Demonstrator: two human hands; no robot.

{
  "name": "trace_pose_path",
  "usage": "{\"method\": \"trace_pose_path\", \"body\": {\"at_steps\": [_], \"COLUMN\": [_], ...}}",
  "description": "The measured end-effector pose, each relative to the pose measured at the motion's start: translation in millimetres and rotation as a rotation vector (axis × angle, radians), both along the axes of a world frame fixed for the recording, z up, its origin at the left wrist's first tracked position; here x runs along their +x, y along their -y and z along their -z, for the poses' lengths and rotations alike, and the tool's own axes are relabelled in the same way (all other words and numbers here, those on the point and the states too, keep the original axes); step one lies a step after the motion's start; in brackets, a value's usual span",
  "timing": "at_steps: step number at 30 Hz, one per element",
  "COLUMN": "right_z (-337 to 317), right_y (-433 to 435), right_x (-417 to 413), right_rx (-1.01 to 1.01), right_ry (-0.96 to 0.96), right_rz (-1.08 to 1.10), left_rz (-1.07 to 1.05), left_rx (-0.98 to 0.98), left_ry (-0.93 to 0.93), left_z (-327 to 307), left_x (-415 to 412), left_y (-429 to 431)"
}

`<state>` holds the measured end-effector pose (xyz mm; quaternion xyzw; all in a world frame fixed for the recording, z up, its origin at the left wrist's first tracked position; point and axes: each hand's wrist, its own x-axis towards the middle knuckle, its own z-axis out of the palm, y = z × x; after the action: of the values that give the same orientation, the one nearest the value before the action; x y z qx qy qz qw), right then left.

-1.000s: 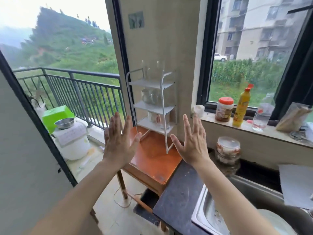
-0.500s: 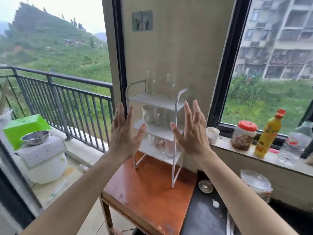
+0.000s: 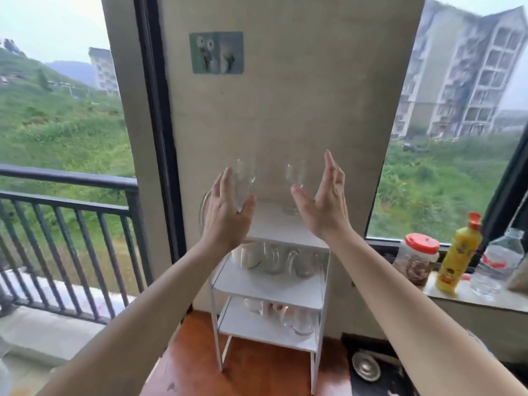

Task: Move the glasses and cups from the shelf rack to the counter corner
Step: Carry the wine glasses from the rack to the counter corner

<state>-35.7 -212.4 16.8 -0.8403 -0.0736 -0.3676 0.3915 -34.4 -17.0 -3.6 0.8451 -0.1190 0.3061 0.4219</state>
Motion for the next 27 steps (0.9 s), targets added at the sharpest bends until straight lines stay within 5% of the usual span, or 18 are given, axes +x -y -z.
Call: {"method": "trace_pose_path", "body": {"at_steps": [11,15,27], "right_z": [-2,5,-17], "right_y": [-19,-19,-36], "right_x": [91,107,84], "right_rx": [0.326,0.473,0.442], "right_ry": [-0.363,-0.351,-0.148], "right_rz": [0.018,0.007,-0.021], "left_rz": [0.115,0.195,0.307], "left_rx": [-0.396,-0.531,-0.686], "left_ry": [-0.270,-0.313,-0.141], "left_z": [-14,-13,-23], "left_x": [126,148,128], "left_y": [21,28,15]}}
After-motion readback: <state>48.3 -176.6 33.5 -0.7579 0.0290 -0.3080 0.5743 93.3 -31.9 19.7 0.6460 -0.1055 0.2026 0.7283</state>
